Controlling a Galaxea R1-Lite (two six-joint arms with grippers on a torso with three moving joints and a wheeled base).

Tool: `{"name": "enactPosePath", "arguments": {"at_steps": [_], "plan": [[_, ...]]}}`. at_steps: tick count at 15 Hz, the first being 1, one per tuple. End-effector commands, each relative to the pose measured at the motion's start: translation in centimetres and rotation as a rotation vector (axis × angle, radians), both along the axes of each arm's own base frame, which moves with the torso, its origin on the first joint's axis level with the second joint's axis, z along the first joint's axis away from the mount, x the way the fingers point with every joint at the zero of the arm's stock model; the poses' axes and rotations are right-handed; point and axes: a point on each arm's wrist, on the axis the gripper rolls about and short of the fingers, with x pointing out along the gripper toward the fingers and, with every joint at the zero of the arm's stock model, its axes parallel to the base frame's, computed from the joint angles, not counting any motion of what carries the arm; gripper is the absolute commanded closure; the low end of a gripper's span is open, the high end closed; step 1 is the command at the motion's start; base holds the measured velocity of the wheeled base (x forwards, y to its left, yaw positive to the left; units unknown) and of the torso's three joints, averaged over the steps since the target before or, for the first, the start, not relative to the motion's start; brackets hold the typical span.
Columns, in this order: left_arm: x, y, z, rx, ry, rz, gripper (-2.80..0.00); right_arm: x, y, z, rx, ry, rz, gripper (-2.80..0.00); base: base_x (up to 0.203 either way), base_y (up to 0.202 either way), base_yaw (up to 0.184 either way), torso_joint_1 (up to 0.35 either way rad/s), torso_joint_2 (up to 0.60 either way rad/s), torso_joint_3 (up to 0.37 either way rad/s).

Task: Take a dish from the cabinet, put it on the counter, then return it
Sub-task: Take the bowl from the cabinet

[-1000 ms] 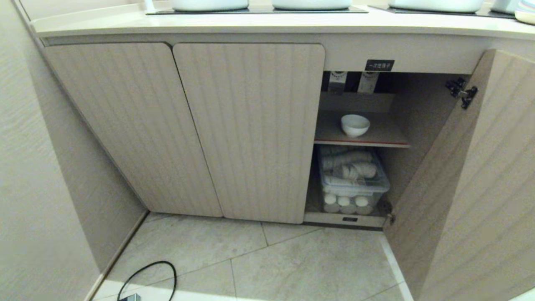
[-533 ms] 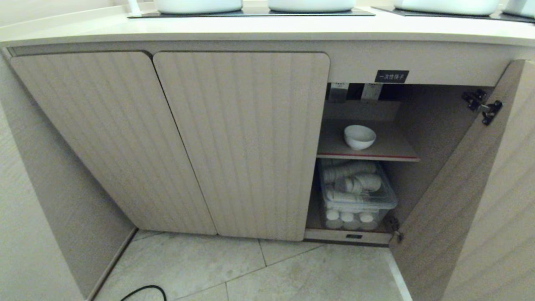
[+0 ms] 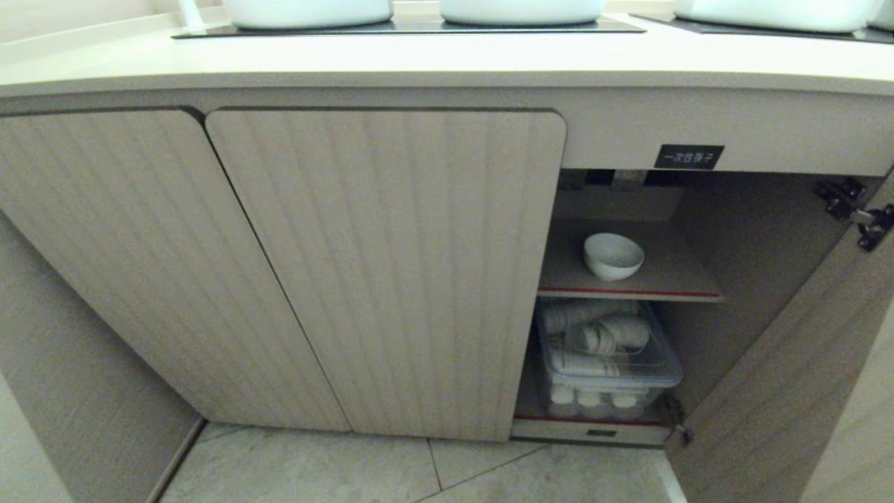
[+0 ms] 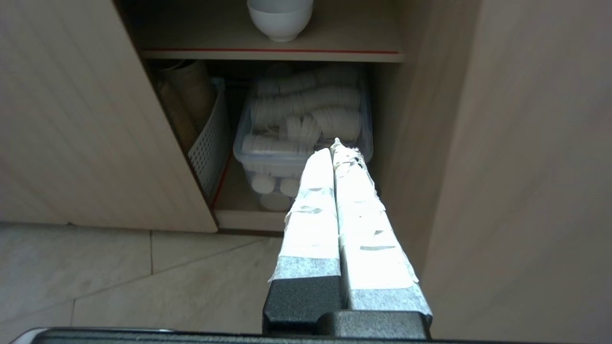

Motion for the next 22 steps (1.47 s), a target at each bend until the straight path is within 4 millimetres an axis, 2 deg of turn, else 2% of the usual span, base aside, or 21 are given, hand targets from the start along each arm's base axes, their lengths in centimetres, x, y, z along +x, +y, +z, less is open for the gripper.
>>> {"name": "enactPosePath", "arguments": {"at_steps": [1, 22], "plan": [[0.00, 0.00, 0.01, -0.001, -0.002, 0.000, 0.00, 0.00, 0.00, 0.00, 0.000, 0.000, 0.000, 0.00, 0.142, 0.000, 0.002, 0.011, 0.01, 0.000], [-0.01, 0.00, 0.05, -0.006, -0.003, -0.001, 0.00, 0.00, 0.00, -0.01, -0.006, 0.001, 0.000, 0.00, 0.003, 0.000, 0.000, 0.000, 0.00, 0.000]]}}
